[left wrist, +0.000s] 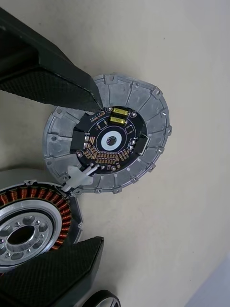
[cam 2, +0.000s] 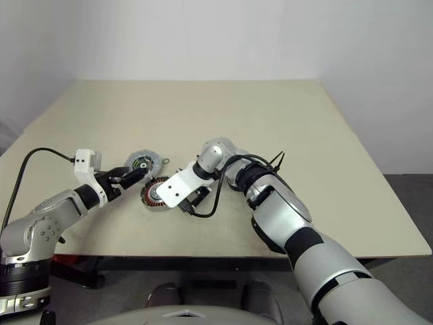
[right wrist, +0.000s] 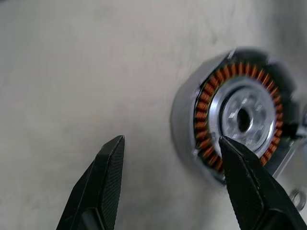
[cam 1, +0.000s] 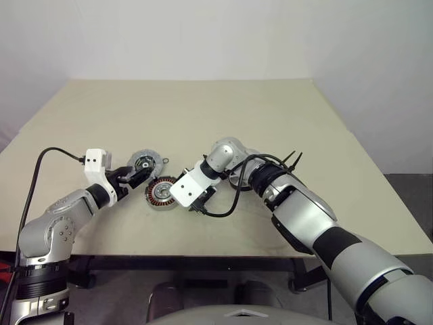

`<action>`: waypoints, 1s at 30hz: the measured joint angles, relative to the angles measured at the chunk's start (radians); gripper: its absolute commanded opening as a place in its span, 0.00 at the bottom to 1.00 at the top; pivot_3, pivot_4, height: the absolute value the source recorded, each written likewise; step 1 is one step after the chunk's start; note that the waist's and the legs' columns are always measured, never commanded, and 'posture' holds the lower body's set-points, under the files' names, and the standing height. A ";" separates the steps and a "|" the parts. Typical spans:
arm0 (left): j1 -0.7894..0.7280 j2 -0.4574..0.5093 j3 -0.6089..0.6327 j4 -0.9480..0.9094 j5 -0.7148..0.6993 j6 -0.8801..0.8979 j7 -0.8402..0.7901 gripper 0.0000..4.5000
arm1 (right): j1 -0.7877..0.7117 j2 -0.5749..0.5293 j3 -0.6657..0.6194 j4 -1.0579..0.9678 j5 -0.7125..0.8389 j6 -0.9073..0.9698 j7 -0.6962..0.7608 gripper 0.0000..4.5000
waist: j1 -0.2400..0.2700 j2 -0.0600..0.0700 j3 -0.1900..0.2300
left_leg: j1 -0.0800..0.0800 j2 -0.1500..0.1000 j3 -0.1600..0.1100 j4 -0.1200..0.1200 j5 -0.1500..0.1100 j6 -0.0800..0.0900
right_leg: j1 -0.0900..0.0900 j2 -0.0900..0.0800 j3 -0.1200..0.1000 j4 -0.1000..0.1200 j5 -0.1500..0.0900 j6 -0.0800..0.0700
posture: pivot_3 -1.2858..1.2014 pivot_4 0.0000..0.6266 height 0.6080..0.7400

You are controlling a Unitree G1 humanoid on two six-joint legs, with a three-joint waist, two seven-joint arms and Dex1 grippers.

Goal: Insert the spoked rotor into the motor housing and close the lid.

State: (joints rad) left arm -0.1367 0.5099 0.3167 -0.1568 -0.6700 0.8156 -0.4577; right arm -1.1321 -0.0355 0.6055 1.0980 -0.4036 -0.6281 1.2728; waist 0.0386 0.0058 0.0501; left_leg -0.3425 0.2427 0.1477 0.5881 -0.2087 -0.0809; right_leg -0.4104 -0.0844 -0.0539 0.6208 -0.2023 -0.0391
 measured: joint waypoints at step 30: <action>-0.006 0.000 0.000 0.011 0.031 -0.013 0.002 0.97 | -0.028 0.025 -0.004 0.021 -0.014 -0.031 -0.050 0.00 | 0.000 0.000 0.000 | -0.003 0.000 0.000 0.001 0.000 0.000 | -0.007 0.000 0.000 0.003 -0.001 -0.002 | 0.52 0.00 1.00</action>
State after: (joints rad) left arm -0.1424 0.5104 0.3170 -0.1456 -0.6388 0.8026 -0.4552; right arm -1.1604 -0.0103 0.6011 1.1185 -0.4179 -0.6593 1.2227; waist 0.0381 0.0058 0.0501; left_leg -0.3452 0.2430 0.1477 0.5886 -0.2086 -0.0810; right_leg -0.4170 -0.0842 -0.0538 0.6234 -0.2032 -0.0407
